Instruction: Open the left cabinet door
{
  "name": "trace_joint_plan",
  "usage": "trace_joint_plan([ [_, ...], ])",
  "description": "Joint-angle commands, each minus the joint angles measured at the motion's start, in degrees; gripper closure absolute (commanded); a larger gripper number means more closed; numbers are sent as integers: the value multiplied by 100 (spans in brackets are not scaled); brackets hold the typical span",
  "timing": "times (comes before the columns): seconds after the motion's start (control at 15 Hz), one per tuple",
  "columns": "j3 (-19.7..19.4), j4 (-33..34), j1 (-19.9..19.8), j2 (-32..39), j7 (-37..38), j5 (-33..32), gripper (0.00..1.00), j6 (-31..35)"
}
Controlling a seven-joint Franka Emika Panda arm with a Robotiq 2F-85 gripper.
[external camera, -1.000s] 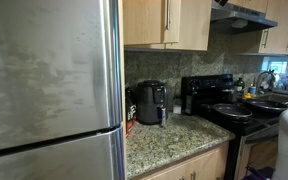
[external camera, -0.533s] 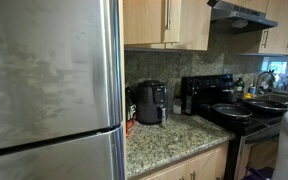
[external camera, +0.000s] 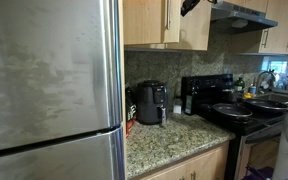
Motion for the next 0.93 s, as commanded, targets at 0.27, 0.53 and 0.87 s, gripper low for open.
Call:
trace_joint_plan([
  [0.27,244,-185,-84,-98,-97,1331,0,108],
  [0.53,248,-345,-44,-166,-66,1945,0,39],
  [0.87,515,-999,211,-394,-110,2855,0,30],
])
